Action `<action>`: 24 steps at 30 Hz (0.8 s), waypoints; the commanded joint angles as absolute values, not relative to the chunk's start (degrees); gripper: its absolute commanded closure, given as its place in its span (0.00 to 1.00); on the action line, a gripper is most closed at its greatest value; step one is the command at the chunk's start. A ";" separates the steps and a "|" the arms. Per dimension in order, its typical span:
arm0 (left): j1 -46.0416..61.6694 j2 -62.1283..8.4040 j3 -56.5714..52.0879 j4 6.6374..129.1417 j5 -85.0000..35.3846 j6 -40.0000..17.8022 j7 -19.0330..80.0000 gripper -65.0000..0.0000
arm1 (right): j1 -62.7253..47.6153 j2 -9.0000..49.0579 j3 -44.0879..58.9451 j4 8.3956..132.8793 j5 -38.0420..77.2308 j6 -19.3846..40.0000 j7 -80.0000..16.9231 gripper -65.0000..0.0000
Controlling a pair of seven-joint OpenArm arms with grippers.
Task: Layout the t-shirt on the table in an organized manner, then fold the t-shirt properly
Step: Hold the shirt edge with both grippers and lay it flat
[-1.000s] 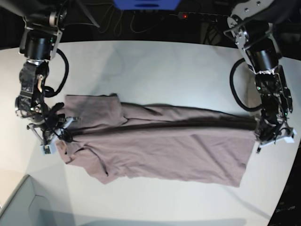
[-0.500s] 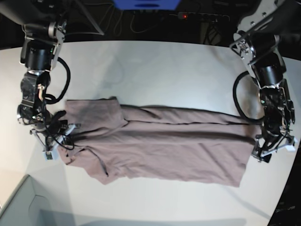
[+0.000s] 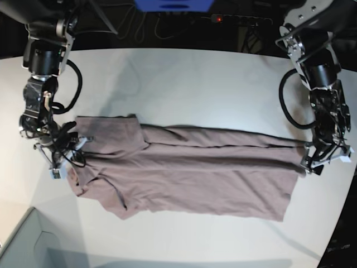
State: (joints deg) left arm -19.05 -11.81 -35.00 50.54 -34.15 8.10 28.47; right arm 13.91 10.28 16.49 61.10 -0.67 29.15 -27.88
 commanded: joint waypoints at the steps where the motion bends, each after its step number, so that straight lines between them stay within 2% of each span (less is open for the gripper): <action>1: -20.44 -12.53 -34.95 51.21 -34.59 7.52 27.65 0.23 | 14.99 10.68 16.66 62.02 -0.04 28.97 -26.95 1.00; 5: -20.53 -12.35 -33.27 51.21 -34.59 7.43 27.47 0.40 | 14.90 10.68 16.57 62.02 -0.04 28.97 -26.95 1.00; 7: -20.44 -12.35 -31.08 51.21 -35.03 7.43 25.71 0.44 | 14.90 10.68 16.57 61.93 -0.04 28.97 -26.95 1.00; 13: -20.35 -12.44 -26.33 51.03 -34.95 7.43 20.26 0.45 | 14.90 10.68 16.66 61.67 -0.04 28.97 -26.95 1.00; 24: -18.86 -12.44 -26.68 51.21 -35.03 7.52 19.82 0.44 | 14.90 10.95 16.66 61.67 -0.04 28.97 -26.95 1.00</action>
